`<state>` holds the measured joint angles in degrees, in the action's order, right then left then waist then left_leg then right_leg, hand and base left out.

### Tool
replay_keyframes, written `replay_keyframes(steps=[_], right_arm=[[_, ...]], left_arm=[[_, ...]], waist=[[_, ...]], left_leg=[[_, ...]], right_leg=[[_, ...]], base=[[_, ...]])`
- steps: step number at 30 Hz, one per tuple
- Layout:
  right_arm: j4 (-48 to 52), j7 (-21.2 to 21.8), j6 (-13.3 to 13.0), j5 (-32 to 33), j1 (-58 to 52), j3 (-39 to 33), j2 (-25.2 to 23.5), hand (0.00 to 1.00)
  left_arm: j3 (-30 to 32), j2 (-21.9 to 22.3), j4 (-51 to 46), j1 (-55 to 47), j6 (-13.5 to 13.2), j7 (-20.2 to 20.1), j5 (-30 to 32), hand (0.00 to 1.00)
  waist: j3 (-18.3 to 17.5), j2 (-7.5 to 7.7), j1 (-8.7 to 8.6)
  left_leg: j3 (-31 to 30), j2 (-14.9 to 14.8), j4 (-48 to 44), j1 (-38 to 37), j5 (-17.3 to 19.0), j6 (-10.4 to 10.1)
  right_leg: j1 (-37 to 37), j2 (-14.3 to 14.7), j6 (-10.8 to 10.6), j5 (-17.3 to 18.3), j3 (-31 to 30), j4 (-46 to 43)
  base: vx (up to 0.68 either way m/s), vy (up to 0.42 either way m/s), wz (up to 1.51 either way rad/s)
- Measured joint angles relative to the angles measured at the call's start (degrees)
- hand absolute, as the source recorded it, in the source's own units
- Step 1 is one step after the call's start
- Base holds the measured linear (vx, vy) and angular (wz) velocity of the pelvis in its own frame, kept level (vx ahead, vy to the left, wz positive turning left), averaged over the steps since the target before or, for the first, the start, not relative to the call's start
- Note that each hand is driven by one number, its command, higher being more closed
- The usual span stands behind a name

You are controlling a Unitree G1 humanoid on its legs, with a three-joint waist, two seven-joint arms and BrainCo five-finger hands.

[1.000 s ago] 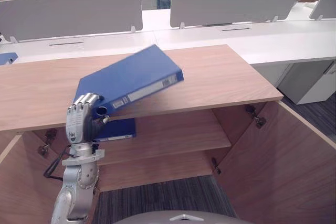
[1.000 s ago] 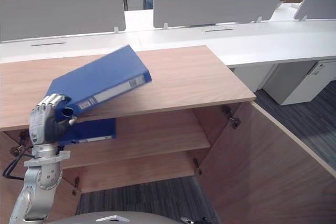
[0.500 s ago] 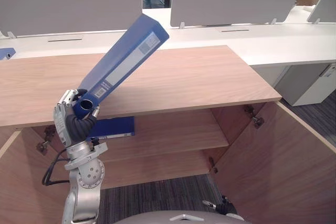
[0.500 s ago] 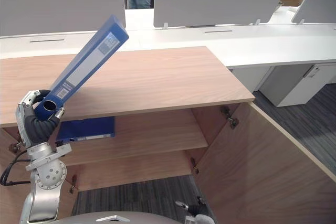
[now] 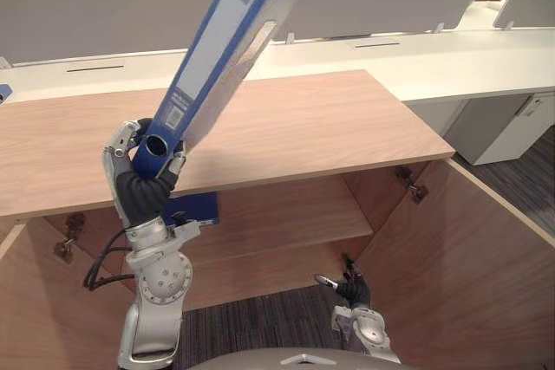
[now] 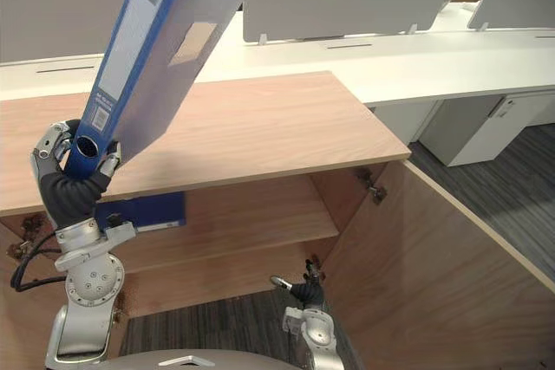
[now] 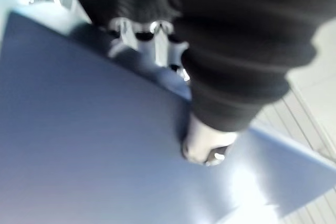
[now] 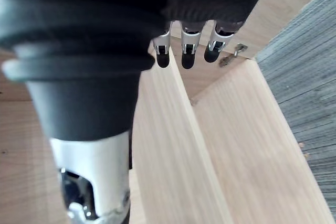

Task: Walk over to the cabinet, pick up the folder, carry it to the office cabinet, place the folder inside the office cabinet, then close the office cabinet door

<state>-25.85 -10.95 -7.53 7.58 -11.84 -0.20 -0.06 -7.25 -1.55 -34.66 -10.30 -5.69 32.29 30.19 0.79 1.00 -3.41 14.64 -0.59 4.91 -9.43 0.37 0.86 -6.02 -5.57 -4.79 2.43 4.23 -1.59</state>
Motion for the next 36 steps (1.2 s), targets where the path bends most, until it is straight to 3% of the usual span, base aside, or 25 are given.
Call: replay_keyframes(steps=[7, 23, 36], right_arm=[[14.4, -1.9, -2.6, 1.5, -3.8, 0.0, -2.3, 0.00], [43.2, -2.2, -11.1, 4.4, -5.8, 0.4, -3.2, 0.00], [47.8, -2.1, -12.7, 4.5, 1.6, 2.5, -2.7, 0.00]], left_arm=[[-3.1, 0.5, -3.0, 0.0, -3.5, 0.0, -6.5, 1.00], [-4.2, 0.4, -3.0, -2.9, -5.1, -2.3, -11.8, 1.00], [-7.0, 0.3, -1.9, -2.9, -8.7, -6.6, -20.6, 1.00]], waist=[[0.2, -0.21, -0.08], [0.4, -0.47, -0.42], [0.6, -0.20, -0.04]], left_leg=[[1.0, 0.0, -0.3, -0.3, 0.3, 0.0], [2.5, 0.2, -0.3, -0.9, 0.9, 0.1], [2.3, 0.4, -0.3, -0.9, 0.9, 0.1]], right_leg=[[0.1, 0.0, -0.1, -0.3, -0.9, 0.3], [0.3, 0.0, -0.4, -0.5, -2.4, 0.4], [0.1, -0.2, -0.5, -0.5, -2.2, 0.4]], base=[[0.00, -0.009, -0.07], [-0.02, -0.006, -0.05], [-0.01, -0.008, 0.00]])
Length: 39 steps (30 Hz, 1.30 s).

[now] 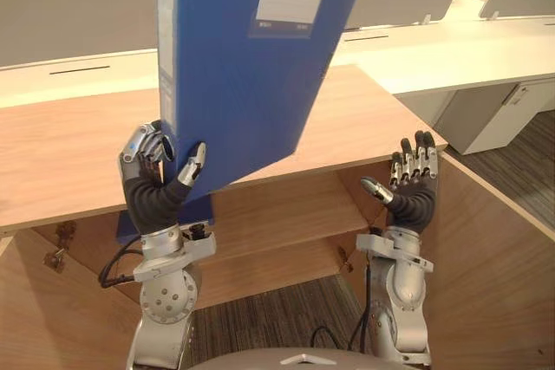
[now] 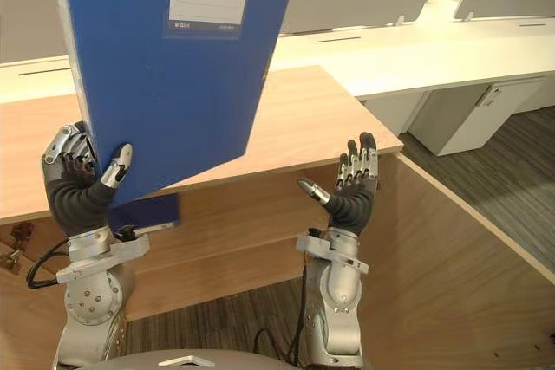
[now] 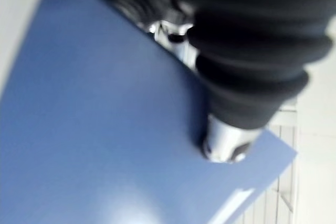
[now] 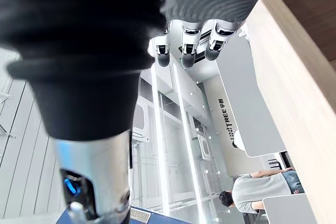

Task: Walk over to the cabinet, pick up the folder, carry it to the office cabinet, place the folder inside the office cabinet, then close the office cabinet door

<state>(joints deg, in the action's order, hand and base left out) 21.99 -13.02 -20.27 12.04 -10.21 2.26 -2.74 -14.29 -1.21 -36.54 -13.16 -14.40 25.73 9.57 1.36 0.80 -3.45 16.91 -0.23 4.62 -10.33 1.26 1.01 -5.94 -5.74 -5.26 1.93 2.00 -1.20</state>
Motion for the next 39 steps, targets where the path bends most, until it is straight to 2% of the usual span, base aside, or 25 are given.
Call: replay_keyframes(steps=[14, 25, 35, 36, 39], right_arm=[[-2.9, 4.4, -0.1, 6.7, 6.0, 1.0, 2.1, 0.00], [-5.0, 6.9, 0.3, 6.8, 9.1, 1.0, 4.7, 0.00], [-7.5, 9.1, 0.8, 6.8, 11.0, 0.8, 8.4, 0.00], [-7.5, 9.3, 0.8, 6.8, 11.0, 0.8, 8.6, 1.00], [-7.5, 10.2, 1.2, 6.8, 11.0, 0.9, 9.9, 1.00]], left_arm=[[-3.5, -0.6, 1.8, 0.4, -2.0, -7.0, -8.4, 1.00], [-4.9, -2.4, 2.4, 0.7, -3.2, -12.2, -11.7, 1.00], [-4.8, -3.4, 4.1, 0.7, -3.6, -14.0, -14.0, 1.00], [-4.8, -3.5, 4.1, 0.7, -3.6, -14.1, -14.0, 1.00], [-4.8, -3.8, 5.1, 0.7, -3.8, -14.1, -14.0, 1.00]], waist=[[0.2, 0.39, 0.15], [0.2, 0.83, 0.71], [0.1, 1.26, 1.42], [0.1, 1.33, 1.43], [0.1, 1.47, 1.49]], left_leg=[[-1.4, 0.3, 0.3, 0.1, -0.4, 0.4], [-2.4, 0.8, 0.4, 0.5, -0.7, 0.8], [-3.2, 0.9, 0.4, 1.5, -1.4, 1.0], [-3.4, 0.9, 0.4, 1.6, -1.5, 1.0], [-3.8, 0.9, 0.4, 1.7, -1.8, 1.0]], right_leg=[[-0.8, -0.3, 0.0, 0.0, 1.3, 0.0], [-0.7, -0.9, -0.3, 0.2, 2.1, -0.1], [0.1, -0.9, -0.3, 0.1, 2.7, -0.5], [0.1, -0.9, -0.3, 0.1, 3.0, -0.5], [0.1, -1.0, -0.3, 0.1, 3.3, -0.7]], base=[[-0.01, -0.008, 0.05], [-0.02, -0.007, 0.04], [-0.02, -0.019, 0.04], [-0.04, -0.016, 0.08], [-0.03, -0.015, 0.07]])
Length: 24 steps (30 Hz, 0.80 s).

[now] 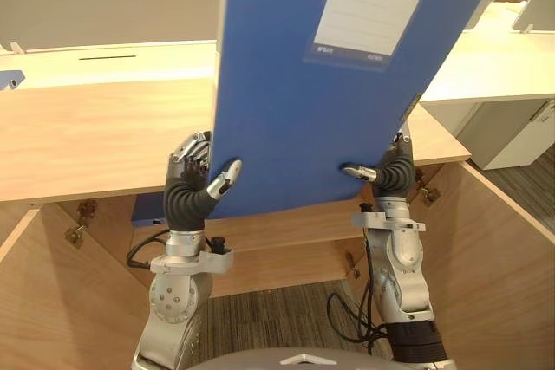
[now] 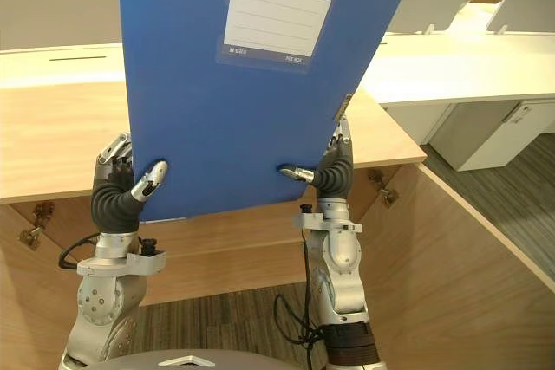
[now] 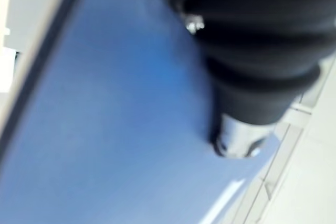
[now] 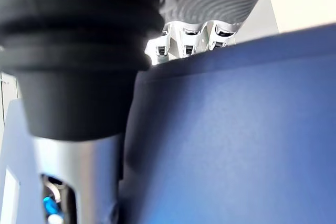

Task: Walk over to the cabinet, pick up the folder, carry it to the office cabinet, place the folder inside the office cabinet, then close the office cabinet door

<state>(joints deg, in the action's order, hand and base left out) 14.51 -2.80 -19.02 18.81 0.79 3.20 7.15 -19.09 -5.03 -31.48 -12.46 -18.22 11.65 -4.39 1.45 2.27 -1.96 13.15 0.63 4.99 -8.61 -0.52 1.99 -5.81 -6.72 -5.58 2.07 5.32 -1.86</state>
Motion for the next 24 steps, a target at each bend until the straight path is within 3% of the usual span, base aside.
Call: replay_keyframes(steps=[7, 15, 16, 24], right_arm=[[-2.3, 3.3, 1.8, 0.0, 0.2, 0.6, 2.4, 1.00], [-2.5, 3.9, 1.9, 0.0, 0.2, 0.7, 2.5, 1.00], [-3.1, 3.9, 1.9, 0.0, 0.2, 0.8, 2.5, 1.00], [-4.3, 3.5, 2.0, -1.2, 0.2, 1.0, 0.5, 1.00]], left_arm=[[0.7, -1.1, 3.8, -0.1, -0.4, 0.0, 0.3, 1.00], [1.2, -1.2, 5.8, -0.3, -0.3, 0.0, 1.3, 1.00], [1.2, -1.2, 6.2, -0.4, -0.3, 0.1, 1.9, 0.00], [1.9, -1.7, 6.4, -0.7, 0.3, 0.0, 7.2, 0.00]], waist=[[-0.2, 0.64, 0.07], [-0.6, 1.15, 0.04], [-0.7, 1.23, 0.01], [-0.9, 1.36, 0.03]], left_leg=[[-0.4, 0.0, 0.0, 0.7, -0.6, 0.1], [-0.5, 0.0, 0.0, 1.1, -1.1, 0.1], [-0.5, 0.0, 0.0, 1.1, -1.2, 0.1], [-0.5, -0.1, 0.0, 1.6, -1.6, 0.0]], right_leg=[[0.5, 0.0, 0.0, -0.2, 0.2, 0.0], [1.0, 0.0, 0.0, -0.4, 0.3, -0.3], [1.0, 0.0, 0.0, -0.4, 0.3, -0.4], [1.7, 0.0, 0.5, -0.4, 0.2, -0.3]], base=[[-0.02, -0.008, 0.03], [0.00, 0.000, 0.00], [-0.03, -0.002, 0.00], [-0.02, 0.003, 0.00]])
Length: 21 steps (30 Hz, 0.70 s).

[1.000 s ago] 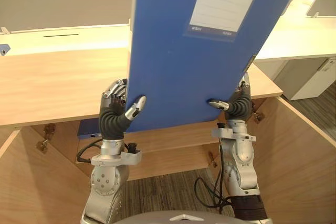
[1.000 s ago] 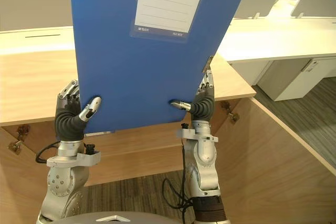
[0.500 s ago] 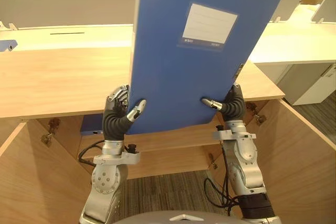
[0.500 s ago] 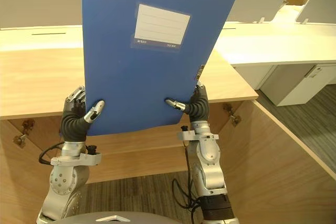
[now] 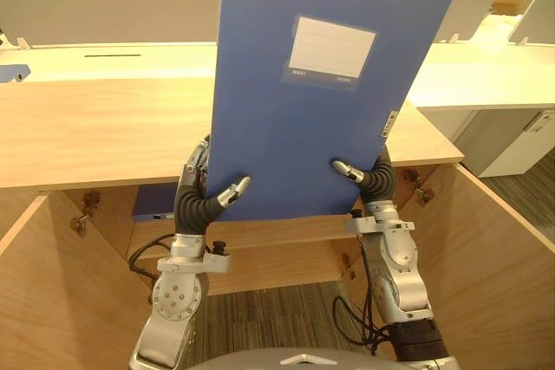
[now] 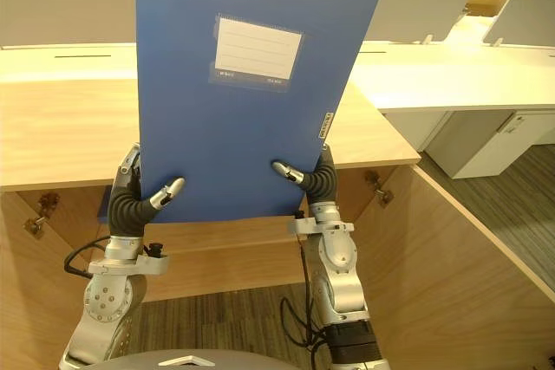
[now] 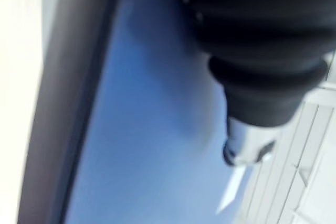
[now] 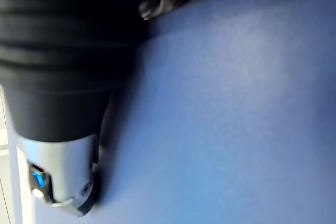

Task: Walk over to the cabinet, pick up the folder, carry it to the office cabinet, place the folder inside the office cabinet, then close the office cabinet door

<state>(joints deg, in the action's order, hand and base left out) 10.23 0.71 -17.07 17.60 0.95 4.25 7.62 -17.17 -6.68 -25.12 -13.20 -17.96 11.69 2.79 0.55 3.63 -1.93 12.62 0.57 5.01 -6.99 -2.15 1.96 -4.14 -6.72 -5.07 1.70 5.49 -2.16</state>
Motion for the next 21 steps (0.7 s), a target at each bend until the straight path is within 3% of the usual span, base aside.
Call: replay_keyframes(steps=[14, 21], right_arm=[[0.0, -1.4, 0.0, -2.3, 0.0, -0.2, -2.6, 1.00], [0.3, -2.6, 0.0, -4.5, -0.3, -3.3, -4.0, 1.00]], left_arm=[[4.3, 1.2, 0.0, 0.0, 0.0, 1.0, 1.9, 0.00], [8.6, 3.3, -0.2, -1.9, 0.0, 1.7, -0.9, 0.00]], waist=[[-0.2, -0.03, 0.07], [-0.3, 0.00, 0.01]], left_leg=[[-0.2, 0.0, 0.0, 0.1, -0.1, 0.0], [-1.4, 0.1, 0.0, 0.1, -0.3, 0.0]], right_leg=[[-0.3, 0.0, -0.6, -0.7, 0.1, 0.7], [-1.2, -0.1, -0.5, -0.7, 1.4, 0.8]], base=[[0.00, 0.000, 0.00], [0.00, -0.001, 0.08]])
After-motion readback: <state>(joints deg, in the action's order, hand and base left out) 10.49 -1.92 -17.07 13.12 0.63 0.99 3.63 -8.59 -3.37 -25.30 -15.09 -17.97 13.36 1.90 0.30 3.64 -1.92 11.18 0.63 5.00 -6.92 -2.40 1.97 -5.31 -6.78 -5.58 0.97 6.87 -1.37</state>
